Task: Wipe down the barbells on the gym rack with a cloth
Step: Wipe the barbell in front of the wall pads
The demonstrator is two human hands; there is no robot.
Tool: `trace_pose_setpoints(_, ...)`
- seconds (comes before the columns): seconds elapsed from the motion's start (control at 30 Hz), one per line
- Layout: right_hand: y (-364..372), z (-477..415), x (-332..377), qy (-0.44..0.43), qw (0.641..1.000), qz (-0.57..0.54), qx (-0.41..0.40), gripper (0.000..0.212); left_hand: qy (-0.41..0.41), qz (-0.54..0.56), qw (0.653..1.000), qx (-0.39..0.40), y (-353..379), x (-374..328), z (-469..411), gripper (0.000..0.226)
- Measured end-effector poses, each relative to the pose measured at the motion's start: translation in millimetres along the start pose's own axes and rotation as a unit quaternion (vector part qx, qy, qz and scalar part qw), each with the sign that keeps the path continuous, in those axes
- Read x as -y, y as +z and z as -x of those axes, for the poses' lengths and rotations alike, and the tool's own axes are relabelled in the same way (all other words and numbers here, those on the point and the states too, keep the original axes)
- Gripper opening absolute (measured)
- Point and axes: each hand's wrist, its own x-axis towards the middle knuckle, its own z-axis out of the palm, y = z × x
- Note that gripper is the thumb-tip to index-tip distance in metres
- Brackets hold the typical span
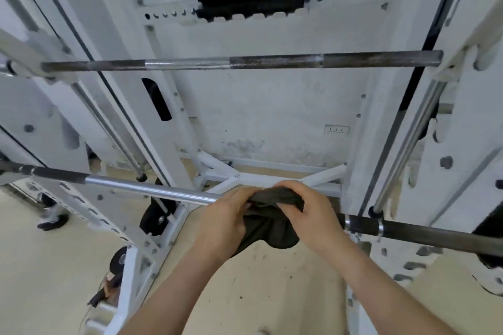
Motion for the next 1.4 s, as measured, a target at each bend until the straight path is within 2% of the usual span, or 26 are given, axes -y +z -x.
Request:
trace_pose_setpoints(0.13,4.3,-19.3,23.3,0.036,0.994,-0.098,0.043,0.011,-0.071,0.148,0.986,-0.020,-17.5,1.9,2.0,0.040)
trace_pose_setpoints(0.27,-2.4,-37.1,57.9,0.131,0.968,-0.191,0.091,0.032,-0.118,0.273,0.954,-0.036,-41.9,-7.4,-2.4,0.029)
trace_pose_setpoints(0.33,-6.5,-45.0,70.9,0.173,0.949,-0.237,0.117,0.033,-0.119,0.333,0.935,-0.033,-58.3,-14.2,-5.8,0.028)
trace_pose_setpoints(0.37,-8.6,-50.0,77.0,0.190,0.942,-0.253,0.108,0.030,-0.104,0.315,0.943,-0.035,-67.9,-15.2,-8.2,0.029)
trace_pose_setpoints(0.4,-11.4,-55.7,83.9,0.204,0.939,-0.262,0.088,0.026,-0.074,0.246,0.966,-0.032,-77.2,-11.3,-11.8,0.029)
trace_pose_setpoints(0.43,-14.2,-62.8,89.6,0.211,0.939,-0.263,0.062,0.024,-0.033,0.135,0.990,-0.018,-87.3,-5.4,-16.9,0.028)
trace_pose_setpoints(0.5,-20.9,-77.9,101.0,0.192,0.949,-0.250,0.018,0.026,0.011,-0.059,0.998,0.031,-108.3,7.2,-27.4,0.035)
trace_pose_setpoints(0.53,-24.6,-84.6,106.6,0.171,0.956,-0.237,0.002,0.029,0.007,-0.077,0.996,0.051,-117.4,13.5,-33.1,0.039)
trace_pose_setpoints(0.6,-28.5,-97.3,116.8,0.122,0.966,-0.226,-0.022,0.033,-0.001,-0.030,0.998,0.055,-134.2,22.1,-44.0,0.043)
trace_pose_setpoints(0.67,-27.7,-109.7,127.8,0.087,0.969,-0.225,-0.049,0.029,-0.002,0.030,1.000,0.006,-149.3,31.8,-55.1,0.046)
trace_pose_setpoints(0.73,-25.3,-122.4,139.3,0.058,0.976,-0.173,-0.120,0.026,-0.002,0.109,0.993,-0.049,-165.5,41.0,-66.2,0.053)
trace_pose_setpoints(0.8,-20.9,-130.3,152.2,-0.002,0.983,-0.091,-0.162,0.019,-0.030,0.251,0.963,-0.091,-179.5,48.8,-77.2,0.048)
trace_pose_setpoints(0.83,-16.8,-131.4,159.1,-0.031,0.989,-0.050,-0.138,0.012,-0.048,0.328,0.939,-0.095,-183.1,52.4,-83.3,0.043)
trace_pose_setpoints(0.87,-9.8,-130.0,168.8,-0.049,0.996,-0.013,-0.072,0.017,-0.062,0.390,0.915,-0.084,-185.4,55.2,-90.5,0.039)
trace_pose_setpoints(0.9,1.4,-128.7,174.9,-0.045,0.999,0.012,0.021,0.034,-0.064,0.428,0.900,-0.059,-183.9,60.1,-97.8,0.037)
trace_pose_setpoints(0.97,37.5,-125.2,186.7,-0.022,0.979,0.018,0.200,0.069,-0.053,0.459,0.887,-0.009,-176.8,73.4,-110.9,0.032)
trace_pose_setpoints(1.0,60.1,-125.8,188.8,-0.021,0.971,0.012,0.237,0.081,-0.057,0.471,0.880,0.004,-175.8,80.0,-116.2,0.029)
trace_pose_setpoints(1.03,82.7,-130.5,185.8,-0.020,0.975,0.016,0.219,0.089,-0.068,0.487,0.871,0.011,-176.7,89.9,-122.3,0.027)
trace_pose_setpoints(1.1,115.8,-143.6,179.3,0.009,0.993,0.006,0.116,0.090,-0.091,0.539,0.837,0.018,-181.7,113.5,-135.4,0.024)
trace_pose_setpoints(1.13,125.6,-150.2,175.7,0.032,0.996,-0.015,0.086,0.085,-0.097,0.568,0.817,0.023,-185.8,123.0,-141.6,0.022)
trace_pose_setpoints(1.2,139.3,-158.2,171.9,0.066,0.993,-0.057,0.080,0.072,-0.099,0.612,0.784,0.035,-192.4,137.4,-153.5,0.019)
trace_pose_setpoints(1.27,151.5,-159.4,167.6,0.067,0.996,-0.004,0.063,0.054,-0.101,0.645,0.757,0.032,-194.2,144.4,-160.8,0.019)
trace_pose_setpoints(1.33,165.2,-165.7,161.9,0.048,0.996,0.072,-0.022,0.029,-0.110,0.682,0.723,0.031,-197.3,154.7,-169.8,0.020)
trace_pose_setpoints(1.4,164.5,-169.8,157.4,0.046,0.986,0.133,-0.093,0.023,-0.132,0.689,0.712,0.026,-199.0,167.5,-176.5,0.021)
